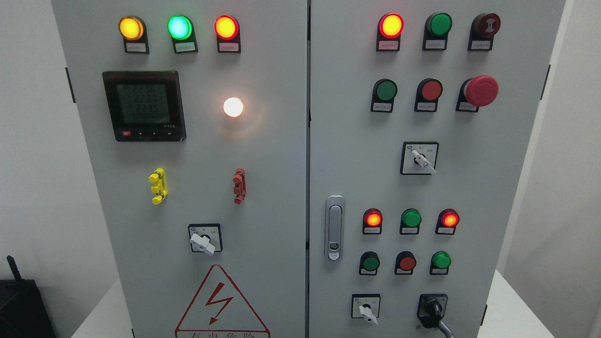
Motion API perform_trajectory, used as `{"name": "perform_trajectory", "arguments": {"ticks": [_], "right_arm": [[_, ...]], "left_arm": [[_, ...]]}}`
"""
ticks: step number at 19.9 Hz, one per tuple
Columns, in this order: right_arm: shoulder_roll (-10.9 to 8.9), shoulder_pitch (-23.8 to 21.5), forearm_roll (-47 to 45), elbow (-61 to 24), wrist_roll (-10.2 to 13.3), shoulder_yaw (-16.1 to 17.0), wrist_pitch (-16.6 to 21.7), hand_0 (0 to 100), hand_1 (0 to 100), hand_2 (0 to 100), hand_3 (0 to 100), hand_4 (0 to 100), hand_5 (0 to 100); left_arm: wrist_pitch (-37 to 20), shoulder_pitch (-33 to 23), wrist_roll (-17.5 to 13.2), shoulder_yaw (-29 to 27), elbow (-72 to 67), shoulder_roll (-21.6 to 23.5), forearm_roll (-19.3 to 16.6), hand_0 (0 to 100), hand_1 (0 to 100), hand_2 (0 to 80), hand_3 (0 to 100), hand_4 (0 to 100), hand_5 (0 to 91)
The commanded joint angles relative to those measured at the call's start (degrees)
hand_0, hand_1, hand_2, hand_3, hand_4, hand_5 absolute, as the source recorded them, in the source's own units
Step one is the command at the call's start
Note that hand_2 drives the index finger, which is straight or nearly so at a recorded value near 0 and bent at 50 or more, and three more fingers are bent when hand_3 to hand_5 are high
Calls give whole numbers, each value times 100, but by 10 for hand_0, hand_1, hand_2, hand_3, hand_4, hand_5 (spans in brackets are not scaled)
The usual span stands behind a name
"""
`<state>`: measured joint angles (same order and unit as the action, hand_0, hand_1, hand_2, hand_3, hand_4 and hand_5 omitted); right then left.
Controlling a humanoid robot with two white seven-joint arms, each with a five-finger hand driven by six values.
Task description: Trip black knob to open circuit
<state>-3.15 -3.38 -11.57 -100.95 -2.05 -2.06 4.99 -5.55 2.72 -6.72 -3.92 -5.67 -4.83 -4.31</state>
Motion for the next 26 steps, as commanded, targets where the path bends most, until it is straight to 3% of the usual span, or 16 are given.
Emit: {"name": "perform_trajectory", "arguments": {"ticks": [1,26], "right_arm": [[42,4,6,-39,3,-111,11,0,0,1,1000,1000,1000],[86,-32,15,-215,3,-234,64,0,0,15,1000,1000,1000]], "left_arm": [[2,0,4,-4,93,0,0,120,389,0,0,0,0],[2,0,4,-4,93,0,0,120,389,0,0,0,0]]}}
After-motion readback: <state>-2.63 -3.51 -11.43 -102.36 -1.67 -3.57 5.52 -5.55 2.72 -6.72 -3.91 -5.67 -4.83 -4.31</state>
